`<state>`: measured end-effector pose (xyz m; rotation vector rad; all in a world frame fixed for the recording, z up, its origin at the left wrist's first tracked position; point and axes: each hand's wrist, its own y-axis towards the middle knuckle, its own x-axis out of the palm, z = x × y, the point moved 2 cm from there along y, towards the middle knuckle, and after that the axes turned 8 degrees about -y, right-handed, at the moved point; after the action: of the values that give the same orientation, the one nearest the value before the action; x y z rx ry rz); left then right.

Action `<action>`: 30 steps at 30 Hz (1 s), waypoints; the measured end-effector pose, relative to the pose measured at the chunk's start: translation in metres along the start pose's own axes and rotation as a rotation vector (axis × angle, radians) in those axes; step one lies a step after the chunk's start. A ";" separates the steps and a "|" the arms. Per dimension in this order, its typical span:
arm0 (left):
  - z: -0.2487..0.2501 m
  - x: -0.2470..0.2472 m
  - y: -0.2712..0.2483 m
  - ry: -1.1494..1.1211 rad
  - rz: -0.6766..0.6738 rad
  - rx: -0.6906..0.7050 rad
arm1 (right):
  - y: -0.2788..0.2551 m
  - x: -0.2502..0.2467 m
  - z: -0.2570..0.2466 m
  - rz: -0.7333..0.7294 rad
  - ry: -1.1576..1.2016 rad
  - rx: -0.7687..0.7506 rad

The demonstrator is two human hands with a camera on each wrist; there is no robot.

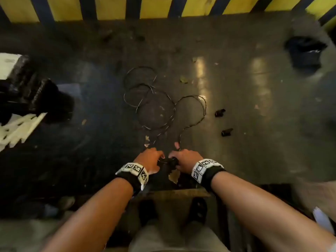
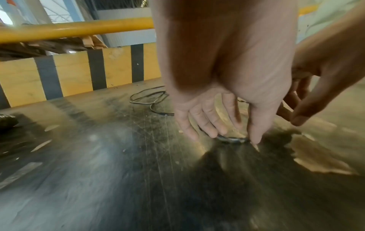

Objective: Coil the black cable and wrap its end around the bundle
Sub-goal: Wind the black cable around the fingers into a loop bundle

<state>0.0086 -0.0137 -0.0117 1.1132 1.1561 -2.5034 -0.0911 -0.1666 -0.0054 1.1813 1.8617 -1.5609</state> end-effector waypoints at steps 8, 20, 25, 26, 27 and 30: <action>-0.006 0.023 -0.003 0.248 0.070 -0.025 | 0.016 0.026 -0.005 0.069 -0.028 0.042; 0.010 -0.059 -0.010 0.012 0.422 0.276 | 0.003 -0.026 0.021 0.208 0.281 -0.051; 0.022 -0.086 -0.007 0.128 0.533 0.175 | 0.000 -0.045 0.016 0.080 0.362 -0.052; 0.015 -0.092 -0.008 0.159 0.530 0.061 | -0.001 -0.047 0.022 0.096 0.377 -0.053; 0.008 -0.099 -0.010 0.170 0.521 -0.062 | -0.004 -0.051 0.028 0.096 0.370 -0.044; -0.005 -0.115 -0.021 0.050 0.487 -0.233 | -0.009 -0.055 0.048 -0.020 0.252 0.025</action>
<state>0.0844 -0.0130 0.0780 1.2207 1.0064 -1.9331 -0.0775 -0.2301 0.0292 1.4315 2.0193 -1.5081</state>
